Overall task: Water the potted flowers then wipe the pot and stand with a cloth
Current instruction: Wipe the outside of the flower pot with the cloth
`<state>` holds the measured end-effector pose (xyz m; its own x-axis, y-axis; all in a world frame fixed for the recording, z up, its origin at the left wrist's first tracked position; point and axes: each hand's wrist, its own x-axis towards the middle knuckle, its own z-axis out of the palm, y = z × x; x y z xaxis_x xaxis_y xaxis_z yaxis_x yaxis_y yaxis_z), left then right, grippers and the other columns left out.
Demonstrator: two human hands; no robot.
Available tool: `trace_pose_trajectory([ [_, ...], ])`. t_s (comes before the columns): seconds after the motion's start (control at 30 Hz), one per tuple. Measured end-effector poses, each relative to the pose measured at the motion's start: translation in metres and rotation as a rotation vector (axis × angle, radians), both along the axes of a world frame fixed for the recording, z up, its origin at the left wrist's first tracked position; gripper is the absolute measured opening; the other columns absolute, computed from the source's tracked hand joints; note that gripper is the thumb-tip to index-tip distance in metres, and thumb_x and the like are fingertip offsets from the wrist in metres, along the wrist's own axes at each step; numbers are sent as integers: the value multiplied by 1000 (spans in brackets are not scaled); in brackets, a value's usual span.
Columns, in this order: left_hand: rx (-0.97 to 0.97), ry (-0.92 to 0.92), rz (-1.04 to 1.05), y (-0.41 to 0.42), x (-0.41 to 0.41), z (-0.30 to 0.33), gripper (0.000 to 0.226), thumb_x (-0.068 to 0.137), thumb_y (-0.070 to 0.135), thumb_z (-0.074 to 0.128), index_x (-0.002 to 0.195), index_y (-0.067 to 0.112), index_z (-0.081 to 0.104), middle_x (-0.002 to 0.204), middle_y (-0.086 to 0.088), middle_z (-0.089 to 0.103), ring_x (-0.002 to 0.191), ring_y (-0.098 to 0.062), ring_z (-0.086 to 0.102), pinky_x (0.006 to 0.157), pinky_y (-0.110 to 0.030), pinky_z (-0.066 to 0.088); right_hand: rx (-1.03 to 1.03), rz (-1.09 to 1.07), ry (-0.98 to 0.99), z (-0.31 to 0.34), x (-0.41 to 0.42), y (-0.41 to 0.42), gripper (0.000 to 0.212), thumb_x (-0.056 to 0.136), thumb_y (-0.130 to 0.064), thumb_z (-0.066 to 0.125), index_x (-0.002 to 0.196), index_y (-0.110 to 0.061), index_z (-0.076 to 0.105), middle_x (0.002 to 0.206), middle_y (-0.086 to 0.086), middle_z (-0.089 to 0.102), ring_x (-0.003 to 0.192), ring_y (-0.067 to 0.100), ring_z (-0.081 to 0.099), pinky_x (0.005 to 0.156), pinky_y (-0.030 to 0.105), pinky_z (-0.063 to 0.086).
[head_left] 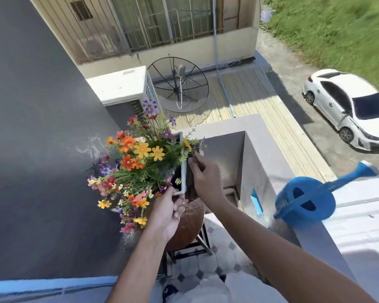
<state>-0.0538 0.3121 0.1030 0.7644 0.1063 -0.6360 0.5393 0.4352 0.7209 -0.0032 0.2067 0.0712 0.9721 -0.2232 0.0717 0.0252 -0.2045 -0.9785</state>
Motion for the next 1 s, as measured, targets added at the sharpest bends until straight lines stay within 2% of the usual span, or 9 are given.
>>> trace_pose_trajectory([
  [0.13, 54, -40, -40, 5, 4, 9, 22, 102, 10, 40, 84, 2, 50, 55, -4, 49, 31, -3, 27, 30, -16, 20, 131, -18, -82, 19, 3, -3, 20, 98, -10, 59, 110, -4, 74, 88, 4, 70, 71, -12, 59, 69, 10, 45],
  [0.23, 137, -40, -97, 20, 10, 12, 20, 101, 10, 41, 86, 2, 50, 53, -5, 54, 30, -4, 26, 29, -16, 19, 104, 20, -59, 17, 10, -13, 20, 99, -23, 58, 88, -12, 71, 73, 18, 67, 61, 16, 62, 65, 37, 57],
  [0.33, 214, -34, -142, 46, 15, 15, 20, 101, 9, 43, 85, 1, 52, 56, -11, 55, 28, -3, 25, 28, -16, 17, 227, -6, -9, 21, 23, -35, 15, 98, -20, 60, 95, -16, 74, 70, 3, 68, 64, 18, 59, 63, 36, 51],
  [0.47, 252, -49, -193, 80, 23, 21, 29, 101, 7, 40, 125, 0, 53, 68, -9, 40, 25, -2, 21, 25, -14, 14, 301, 83, 148, 31, 42, -59, 17, 95, -24, 61, 94, -14, 74, 79, 10, 68, 72, 25, 59, 66, 44, 49],
  [0.53, 280, -61, -259, 88, 26, 29, 24, 102, 8, 38, 112, 16, 59, 65, -6, 38, 25, -2, 20, 26, -13, 14, 248, 161, 176, 41, 42, -61, 21, 98, -18, 59, 83, -17, 73, 72, 5, 66, 68, 18, 57, 62, 31, 43],
  [0.67, 402, -67, -405, 94, 31, 43, 30, 101, 9, 40, 72, 6, 44, 53, -9, 40, 28, -4, 19, 28, -12, 12, 296, 322, 200, 63, 36, -63, 39, 102, -4, 50, 63, -10, 55, 39, -13, 47, 34, 0, 40, 39, 15, 34],
  [0.77, 439, -74, -413, 95, 33, 42, 25, 100, 10, 43, 75, 7, 43, 45, -4, 44, 28, -5, 20, 29, -11, 12, 345, 343, 220, 71, 36, -64, 44, 94, 5, 44, 55, -15, 41, 41, -13, 43, 41, 4, 34, 47, 22, 27],
  [0.93, 479, -94, -406, 91, 32, 42, 20, 98, 27, 53, 85, 11, 54, 42, -2, 44, 28, -4, 18, 31, -9, 10, 281, 441, 224, 72, 24, -65, 29, 86, 10, 61, 67, -13, 64, 59, -4, 58, 55, 8, 50, 54, 18, 40],
  [1.0, 510, -102, -414, 88, 31, 42, 22, 99, 31, 53, 86, 13, 56, 44, -3, 44, 29, -4, 18, 32, -11, 10, 257, 369, 201, 71, 19, -62, 31, 79, 15, 62, 61, -9, 56, 51, -6, 50, 47, 7, 42, 48, 19, 36],
])
